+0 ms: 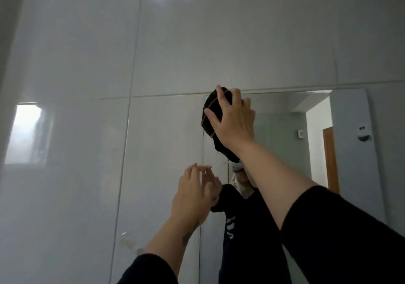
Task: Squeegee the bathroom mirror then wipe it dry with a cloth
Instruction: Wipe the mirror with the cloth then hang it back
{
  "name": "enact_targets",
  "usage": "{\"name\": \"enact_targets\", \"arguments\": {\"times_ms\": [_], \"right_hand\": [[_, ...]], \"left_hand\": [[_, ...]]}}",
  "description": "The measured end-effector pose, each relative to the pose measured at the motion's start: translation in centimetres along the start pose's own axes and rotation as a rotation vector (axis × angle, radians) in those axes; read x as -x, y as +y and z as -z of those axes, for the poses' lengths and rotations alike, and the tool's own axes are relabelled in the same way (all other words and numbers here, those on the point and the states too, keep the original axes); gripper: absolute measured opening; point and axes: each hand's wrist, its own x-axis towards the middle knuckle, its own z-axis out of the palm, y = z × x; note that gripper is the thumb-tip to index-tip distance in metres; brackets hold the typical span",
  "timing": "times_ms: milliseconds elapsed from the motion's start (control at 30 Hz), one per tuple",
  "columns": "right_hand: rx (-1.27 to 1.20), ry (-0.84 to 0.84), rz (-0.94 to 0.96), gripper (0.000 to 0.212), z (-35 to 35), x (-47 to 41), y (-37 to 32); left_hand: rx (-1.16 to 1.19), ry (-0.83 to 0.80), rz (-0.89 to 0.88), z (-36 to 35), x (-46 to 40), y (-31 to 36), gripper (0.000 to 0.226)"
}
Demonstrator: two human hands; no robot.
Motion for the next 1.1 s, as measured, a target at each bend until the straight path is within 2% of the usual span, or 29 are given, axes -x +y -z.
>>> {"name": "enact_targets", "arguments": {"times_ms": [133,233,367,500,700,1100], "right_hand": [[0.228,-0.031,0.056,0.072,-2.8,-2.9,0.3],[0.349,-0.053,0.148,0.074,-5.9,-2.6,1.5],[0.342,0.133,0.384,0.055,-8.0,-1.9,2.8],[0.239,0.157,0.487,0.041,-8.1,-2.6,3.8],[0.212,0.212,0.375,0.040,-5.5,-3.5,7.9],[0.340,0.314,0.054,0.044,4.4,-1.2,21.9]], "left_hand": [[-0.157,-0.017,-0.119,-2.7,-1.0,-0.5,0.056],[-0.264,-0.030,-0.110,-5.1,-1.5,-1.4,0.067],[-0.398,0.062,-0.130,-7.3,-1.7,-2.8,0.068],[-0.465,0.162,-0.179,-8.6,-1.6,-3.8,0.069],[-0.526,0.168,-0.191,-7.9,-1.4,-3.4,0.073],[-0.523,0.151,-0.161,-8.4,-1.1,-3.2,0.075]]}}
